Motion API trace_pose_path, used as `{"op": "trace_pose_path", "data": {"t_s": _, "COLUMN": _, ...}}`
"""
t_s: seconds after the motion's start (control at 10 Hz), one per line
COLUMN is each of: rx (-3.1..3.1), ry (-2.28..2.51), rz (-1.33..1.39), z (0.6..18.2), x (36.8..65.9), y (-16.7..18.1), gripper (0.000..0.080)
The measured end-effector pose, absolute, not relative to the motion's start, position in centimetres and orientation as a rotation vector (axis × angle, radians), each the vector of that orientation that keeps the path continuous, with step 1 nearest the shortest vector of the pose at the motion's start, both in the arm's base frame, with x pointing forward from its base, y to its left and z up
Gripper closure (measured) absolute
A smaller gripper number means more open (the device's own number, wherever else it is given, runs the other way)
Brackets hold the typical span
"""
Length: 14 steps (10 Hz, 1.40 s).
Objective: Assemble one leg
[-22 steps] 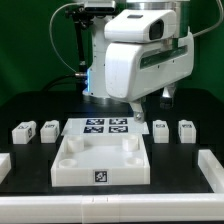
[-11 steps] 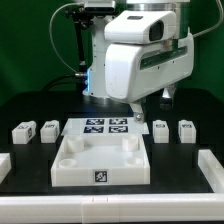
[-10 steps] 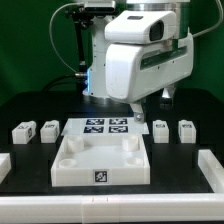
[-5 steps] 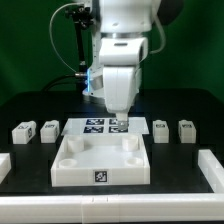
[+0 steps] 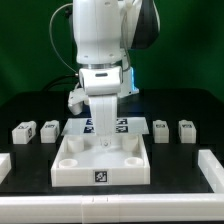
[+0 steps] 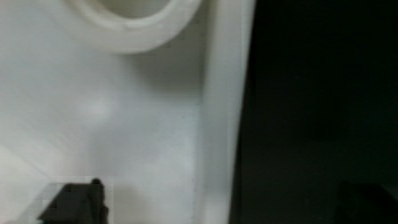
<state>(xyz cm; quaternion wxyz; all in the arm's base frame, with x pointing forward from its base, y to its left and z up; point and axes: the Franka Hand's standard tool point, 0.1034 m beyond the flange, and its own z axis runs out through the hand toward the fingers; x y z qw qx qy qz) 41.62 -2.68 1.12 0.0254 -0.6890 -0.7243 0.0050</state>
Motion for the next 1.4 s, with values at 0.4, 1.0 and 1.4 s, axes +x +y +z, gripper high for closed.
{"op": "trace_pose_path", "data": {"t_s": 0.4, "rx": -2.130, "ry": -2.238, "rz": 0.017, "z": 1.07, "x": 41.57, "y": -2.69, "gripper": 0.0413}}
{"op": "trace_pose_path", "data": {"t_s": 1.0, "rx": -2.137, "ry": -2.242, "rz": 0.007, "z": 1.15, "x": 41.77, "y": -2.73, "gripper": 0.0740}}
{"op": "trace_pose_path", "data": {"t_s": 1.4, "rx": -2.157, "ry": -2.224, "rz": 0.003, "z": 1.18, "x": 42.07, "y": -2.39, "gripper": 0.0740}}
